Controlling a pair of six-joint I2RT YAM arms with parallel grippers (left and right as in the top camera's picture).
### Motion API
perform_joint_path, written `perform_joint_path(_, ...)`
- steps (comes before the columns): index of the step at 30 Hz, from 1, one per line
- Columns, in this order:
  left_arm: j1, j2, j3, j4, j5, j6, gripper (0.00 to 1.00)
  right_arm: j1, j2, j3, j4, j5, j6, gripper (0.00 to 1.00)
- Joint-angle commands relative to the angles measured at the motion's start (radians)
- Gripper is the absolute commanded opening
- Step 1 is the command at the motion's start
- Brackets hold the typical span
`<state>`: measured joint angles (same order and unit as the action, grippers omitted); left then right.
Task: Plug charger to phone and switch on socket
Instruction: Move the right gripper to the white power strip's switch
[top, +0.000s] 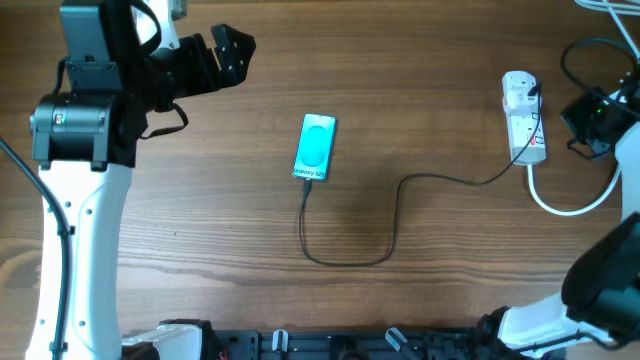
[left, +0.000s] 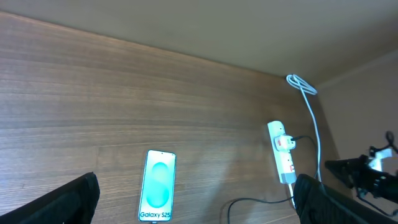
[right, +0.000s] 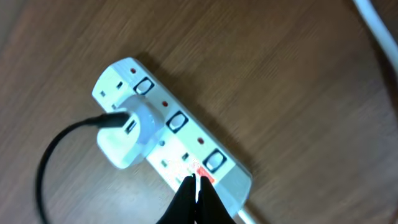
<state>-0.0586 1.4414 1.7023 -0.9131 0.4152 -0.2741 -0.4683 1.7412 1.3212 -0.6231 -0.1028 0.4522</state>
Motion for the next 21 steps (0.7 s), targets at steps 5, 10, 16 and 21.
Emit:
perform_joint_path(5, 0.000, -0.002, 0.005, 0.002, -0.010, 0.009, 1.00, -0.003, 0.105, 0.012, 0.100, -0.035, 0.048, 0.05)
perform_joint_path(10, 0.000, -0.002, 0.005, 0.002, -0.009, 0.008, 1.00, -0.003, 0.151, 0.012, 0.145, -0.054, 0.045, 0.05)
perform_joint_path(16, 0.000, -0.002, 0.005, 0.002, -0.010, 0.008, 1.00, -0.002, 0.214, 0.012, 0.186, -0.091, 0.044, 0.05)
perform_joint_path(21, 0.000, -0.002, 0.005, 0.002, -0.009, 0.008, 1.00, -0.001, 0.263, 0.012, 0.242, -0.158, 0.044, 0.05)
